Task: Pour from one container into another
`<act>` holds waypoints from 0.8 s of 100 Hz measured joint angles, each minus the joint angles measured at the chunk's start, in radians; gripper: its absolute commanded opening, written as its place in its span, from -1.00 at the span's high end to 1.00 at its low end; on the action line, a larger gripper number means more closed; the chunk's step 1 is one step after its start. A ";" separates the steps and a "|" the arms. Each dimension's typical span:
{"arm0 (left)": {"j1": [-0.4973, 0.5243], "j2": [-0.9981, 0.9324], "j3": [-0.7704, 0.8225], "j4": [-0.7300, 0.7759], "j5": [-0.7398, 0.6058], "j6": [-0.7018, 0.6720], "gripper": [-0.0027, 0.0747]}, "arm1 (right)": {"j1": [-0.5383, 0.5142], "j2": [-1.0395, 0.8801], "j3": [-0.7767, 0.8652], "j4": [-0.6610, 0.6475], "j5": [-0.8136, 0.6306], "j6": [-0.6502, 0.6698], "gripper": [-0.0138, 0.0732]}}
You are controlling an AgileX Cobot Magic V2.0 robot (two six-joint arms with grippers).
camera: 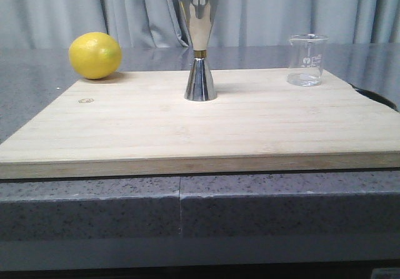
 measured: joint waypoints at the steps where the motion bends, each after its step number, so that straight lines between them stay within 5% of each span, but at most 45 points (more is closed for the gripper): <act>1: 0.000 0.000 0.000 0.000 0.000 0.000 0.99 | 0.000 0.000 0.000 0.000 0.000 0.000 0.84; 41: 0.000 0.000 0.000 0.000 0.000 0.002 0.99 | -0.066 -0.123 0.119 0.008 -0.076 0.000 0.84; 80: 0.000 0.000 0.000 0.000 0.000 0.002 0.99 | -0.147 -0.541 0.649 0.017 -0.570 0.000 0.84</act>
